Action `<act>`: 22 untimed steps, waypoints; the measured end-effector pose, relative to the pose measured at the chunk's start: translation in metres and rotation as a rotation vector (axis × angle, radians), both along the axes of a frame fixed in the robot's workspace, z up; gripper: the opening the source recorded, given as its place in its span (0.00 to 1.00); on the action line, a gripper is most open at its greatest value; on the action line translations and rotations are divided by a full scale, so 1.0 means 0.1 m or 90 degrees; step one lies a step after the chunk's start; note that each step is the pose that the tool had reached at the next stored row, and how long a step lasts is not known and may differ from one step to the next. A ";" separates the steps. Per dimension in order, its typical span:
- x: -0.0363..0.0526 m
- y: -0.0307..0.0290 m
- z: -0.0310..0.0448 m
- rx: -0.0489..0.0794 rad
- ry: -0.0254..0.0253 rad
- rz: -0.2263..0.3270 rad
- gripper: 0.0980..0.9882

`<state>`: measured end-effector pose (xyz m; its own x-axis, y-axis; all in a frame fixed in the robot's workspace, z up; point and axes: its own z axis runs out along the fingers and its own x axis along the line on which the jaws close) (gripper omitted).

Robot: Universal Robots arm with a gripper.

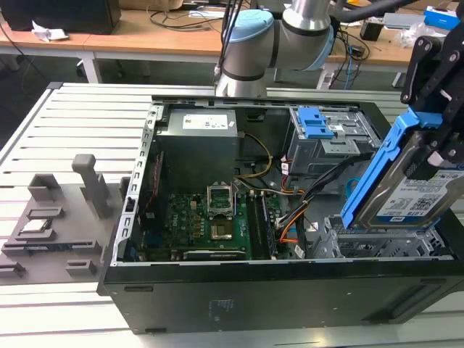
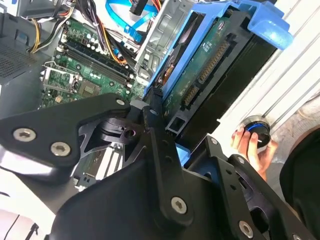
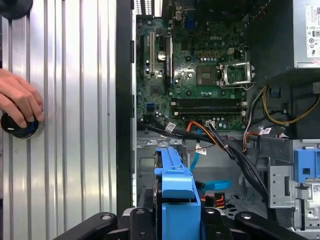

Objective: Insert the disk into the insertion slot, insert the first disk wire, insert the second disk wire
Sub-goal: 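Insert the disk into the insertion slot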

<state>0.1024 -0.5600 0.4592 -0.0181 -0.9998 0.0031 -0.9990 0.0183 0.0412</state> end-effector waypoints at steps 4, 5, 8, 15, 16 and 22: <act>0.006 0.042 -0.114 0.000 0.0002 0.000 0.30; 0.009 0.080 -0.135 0.000 0.0002 0.000 0.30; 0.011 0.121 -0.165 0.000 0.0002 0.000 0.30; 0.026 0.153 -0.259 0.000 0.0003 0.002 0.30; 0.029 0.153 -0.269 0.000 0.0004 0.002 0.30; 0.030 0.153 -0.343 0.000 0.0004 0.002 0.30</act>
